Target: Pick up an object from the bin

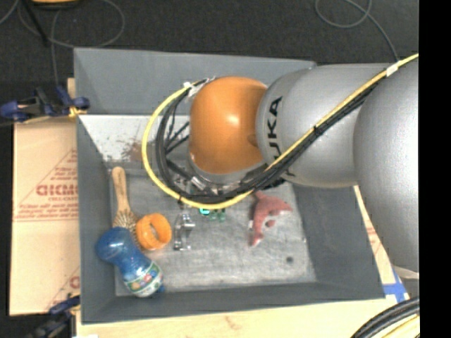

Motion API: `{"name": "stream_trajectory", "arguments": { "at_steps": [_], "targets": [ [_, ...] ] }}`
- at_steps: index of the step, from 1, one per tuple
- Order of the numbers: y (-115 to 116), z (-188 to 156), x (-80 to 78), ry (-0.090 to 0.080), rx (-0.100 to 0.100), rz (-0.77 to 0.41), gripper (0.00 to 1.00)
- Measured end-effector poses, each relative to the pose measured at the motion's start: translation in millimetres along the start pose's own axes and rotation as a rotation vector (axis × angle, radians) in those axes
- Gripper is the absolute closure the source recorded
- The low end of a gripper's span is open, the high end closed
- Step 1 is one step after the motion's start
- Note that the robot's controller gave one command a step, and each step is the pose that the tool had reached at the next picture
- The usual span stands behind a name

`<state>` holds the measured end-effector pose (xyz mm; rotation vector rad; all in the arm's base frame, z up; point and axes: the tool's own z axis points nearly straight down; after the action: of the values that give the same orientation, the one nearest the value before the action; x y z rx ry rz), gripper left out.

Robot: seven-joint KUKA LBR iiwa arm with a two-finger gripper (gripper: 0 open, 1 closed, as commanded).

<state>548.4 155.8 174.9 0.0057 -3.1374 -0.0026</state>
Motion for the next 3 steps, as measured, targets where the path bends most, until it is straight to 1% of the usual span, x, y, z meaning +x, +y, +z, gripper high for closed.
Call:
{"name": "stream_trajectory", "arguments": {
  "at_steps": [1, 2, 3],
  "targets": [
    [-1, -3, -1.8, -0.007, -0.001, 0.002, 0.0],
    [8, 45, -12.0, -0.012, 0.002, -0.088, 0.0],
    [36, 97, -7.3, -0.012, 0.0, -0.357, 1.0]
  ]
}}
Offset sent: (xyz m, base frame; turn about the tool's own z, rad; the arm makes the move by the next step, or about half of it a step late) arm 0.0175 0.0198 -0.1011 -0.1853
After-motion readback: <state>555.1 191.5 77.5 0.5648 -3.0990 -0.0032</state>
